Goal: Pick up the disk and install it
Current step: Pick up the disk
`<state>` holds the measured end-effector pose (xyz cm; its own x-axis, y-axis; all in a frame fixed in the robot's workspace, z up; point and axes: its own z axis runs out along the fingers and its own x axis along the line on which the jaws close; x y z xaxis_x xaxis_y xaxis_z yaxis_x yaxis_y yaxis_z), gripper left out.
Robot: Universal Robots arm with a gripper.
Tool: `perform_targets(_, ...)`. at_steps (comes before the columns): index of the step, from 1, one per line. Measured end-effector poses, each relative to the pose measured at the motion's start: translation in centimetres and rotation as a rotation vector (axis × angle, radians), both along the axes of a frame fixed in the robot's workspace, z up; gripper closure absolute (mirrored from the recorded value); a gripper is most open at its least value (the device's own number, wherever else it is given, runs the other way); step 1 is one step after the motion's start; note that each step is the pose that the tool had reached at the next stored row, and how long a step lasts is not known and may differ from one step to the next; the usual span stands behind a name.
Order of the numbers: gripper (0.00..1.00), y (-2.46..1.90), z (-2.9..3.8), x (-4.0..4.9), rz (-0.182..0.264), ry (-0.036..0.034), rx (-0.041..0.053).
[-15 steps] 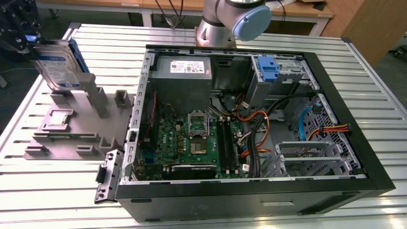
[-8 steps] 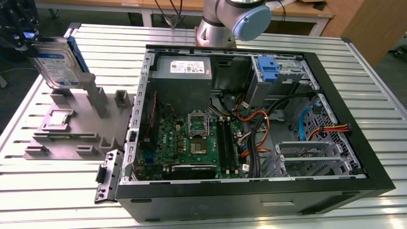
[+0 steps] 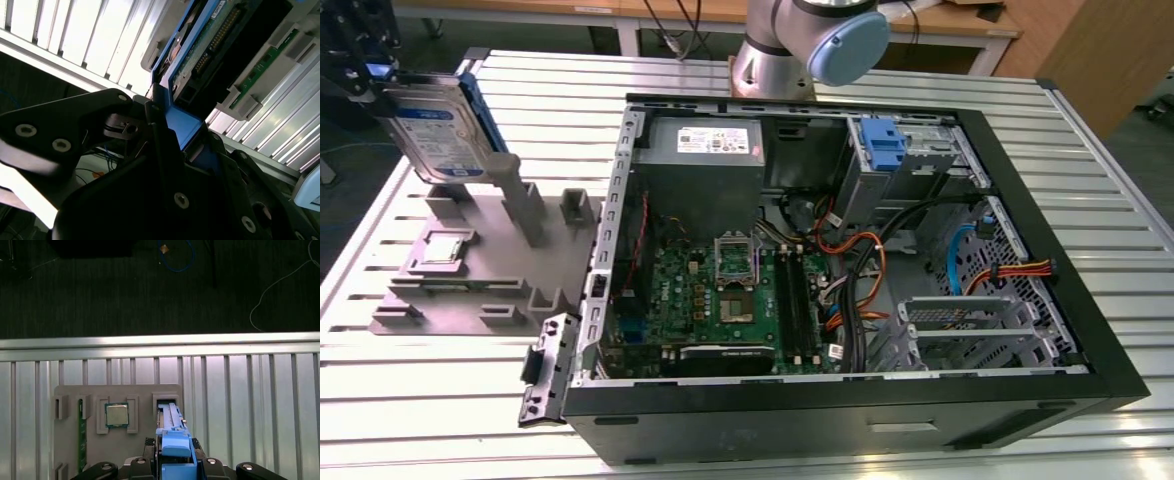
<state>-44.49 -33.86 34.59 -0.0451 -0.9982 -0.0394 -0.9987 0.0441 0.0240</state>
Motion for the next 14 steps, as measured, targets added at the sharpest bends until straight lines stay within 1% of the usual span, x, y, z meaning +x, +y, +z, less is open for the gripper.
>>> perform_targets(14, 0.63, 0.0, 0.25, 0.0, 0.0, 0.0001, 0.0)
